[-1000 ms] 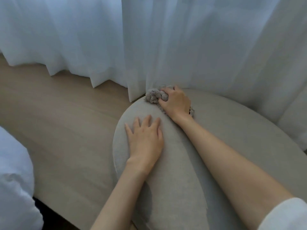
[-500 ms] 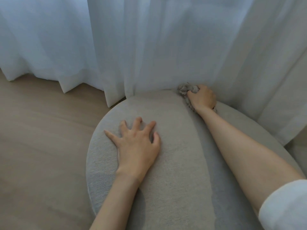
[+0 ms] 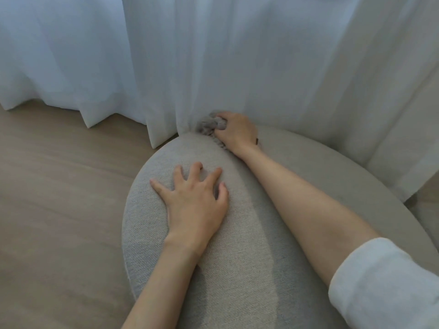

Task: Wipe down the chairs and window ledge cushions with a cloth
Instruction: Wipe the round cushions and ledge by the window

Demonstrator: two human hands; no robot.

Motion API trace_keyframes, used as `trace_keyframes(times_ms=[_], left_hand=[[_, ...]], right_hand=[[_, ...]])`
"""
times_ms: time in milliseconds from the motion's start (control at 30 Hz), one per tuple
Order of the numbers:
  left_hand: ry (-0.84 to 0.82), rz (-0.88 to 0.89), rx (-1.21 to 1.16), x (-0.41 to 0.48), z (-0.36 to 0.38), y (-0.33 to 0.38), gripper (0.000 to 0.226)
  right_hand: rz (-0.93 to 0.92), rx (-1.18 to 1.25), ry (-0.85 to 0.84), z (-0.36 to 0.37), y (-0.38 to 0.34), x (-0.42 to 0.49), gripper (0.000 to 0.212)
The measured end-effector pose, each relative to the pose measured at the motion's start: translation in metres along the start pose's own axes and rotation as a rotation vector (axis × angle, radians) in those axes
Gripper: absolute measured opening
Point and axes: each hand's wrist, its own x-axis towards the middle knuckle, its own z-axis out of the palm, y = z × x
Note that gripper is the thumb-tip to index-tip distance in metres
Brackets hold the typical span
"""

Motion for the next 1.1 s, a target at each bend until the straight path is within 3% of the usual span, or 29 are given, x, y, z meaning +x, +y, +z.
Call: trace_keyframes(times_ms=[233,400,633,733,833,933,1100], left_hand=[[-0.02,0.002,-0.016,0.001,-0.001,-0.001,0.046],[-0.019,-0.014,-0.029,0.0,-0.002,0.0,0.045],[-0.012,-0.024,-0.031,0.001,-0.005,0.004,0.044],[-0.014,-0.022,-0.032,0.0,-0.006,0.004,0.044],[-0.017,-0.014,-0.012,-0.003,-0.007,0.004,0.045],[-0.046,-0.013,0.011,-0.009,-0.008,0.006,0.046],[-0.114,-0.003,0.046,-0.02,-0.013,0.011,0.049]], right_hand=[[0.371,-0.325,0.178,-0.063,0.129,-0.023,0.037],[0.612,-0.142,0.248,-0.081,0.144,-0.032,0.031],[0.259,0.035,0.053,-0.046,0.034,-0.057,0.026],[0.144,0.109,0.009,-0.05,0.02,-0.079,0.024],[0.012,-0.012,0.022,-0.061,0.036,-0.098,0.032],[0.076,-0.151,0.107,-0.084,0.084,-0.103,0.033],[0.437,-0.343,0.225,-0.144,0.185,-0.128,0.034]])
